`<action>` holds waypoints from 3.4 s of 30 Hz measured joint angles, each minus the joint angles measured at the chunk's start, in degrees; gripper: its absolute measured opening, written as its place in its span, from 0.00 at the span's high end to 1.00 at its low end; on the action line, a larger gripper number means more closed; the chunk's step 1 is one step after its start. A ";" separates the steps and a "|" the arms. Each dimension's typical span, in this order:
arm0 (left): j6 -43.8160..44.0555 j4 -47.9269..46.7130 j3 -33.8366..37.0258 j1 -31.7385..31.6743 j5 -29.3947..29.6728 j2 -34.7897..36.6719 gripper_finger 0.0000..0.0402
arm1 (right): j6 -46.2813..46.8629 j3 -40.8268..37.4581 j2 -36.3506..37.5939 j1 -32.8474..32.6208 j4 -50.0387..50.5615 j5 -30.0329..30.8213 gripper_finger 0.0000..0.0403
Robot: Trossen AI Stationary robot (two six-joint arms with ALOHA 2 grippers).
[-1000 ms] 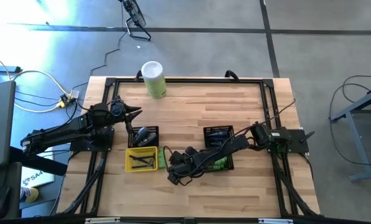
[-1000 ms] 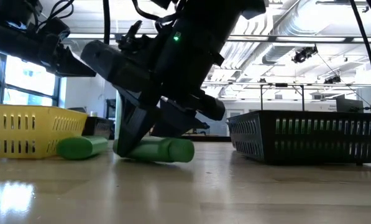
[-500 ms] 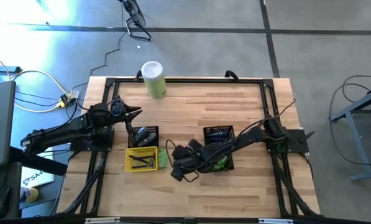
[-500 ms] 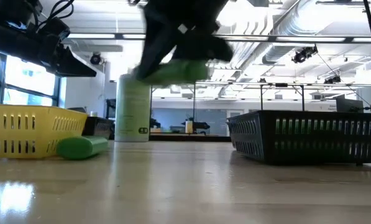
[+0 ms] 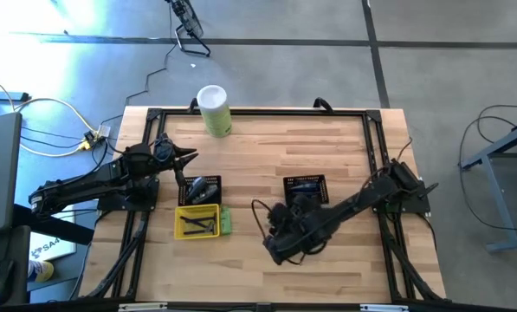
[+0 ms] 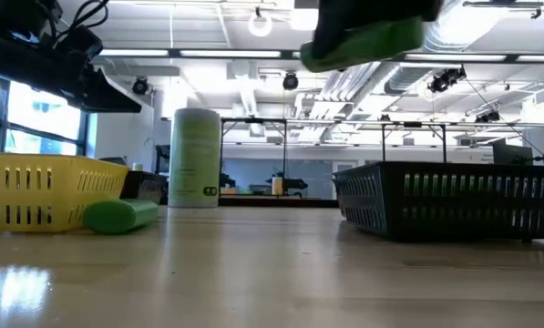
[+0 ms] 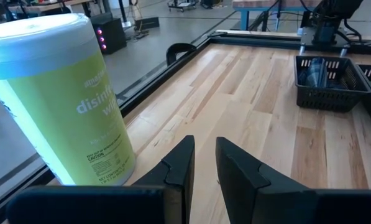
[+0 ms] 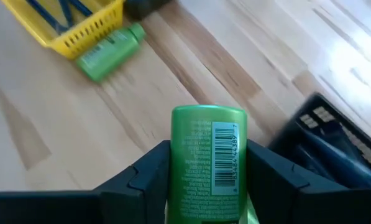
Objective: Pick & Place Travel size toiletries
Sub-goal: Put the green shampoo into the bottom right black bin, then adjust the bins
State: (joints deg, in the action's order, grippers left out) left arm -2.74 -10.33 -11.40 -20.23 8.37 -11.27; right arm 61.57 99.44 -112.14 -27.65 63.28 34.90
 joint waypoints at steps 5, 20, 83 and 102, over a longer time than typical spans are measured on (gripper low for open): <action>0.00 -0.04 -0.02 0.00 0.16 0.00 0.84 | 5.20 -2.54 0.09 -2.02 2.61 1.15 0.58; 0.00 -0.04 0.00 -0.02 0.20 0.00 0.84 | 13.91 -16.52 0.00 -2.63 1.78 -2.43 0.57; 0.02 -0.02 0.00 -0.02 0.14 0.00 0.84 | -9.39 -12.54 -0.04 0.08 0.47 -9.82 0.52; 0.02 -0.02 0.00 0.00 0.38 0.00 0.84 | -4.80 -7.85 -0.04 2.11 -10.71 -7.35 0.71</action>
State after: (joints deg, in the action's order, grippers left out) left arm -2.72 -10.35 -11.40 -20.23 8.75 -11.27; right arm 56.77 91.59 -112.18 -25.53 52.57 27.54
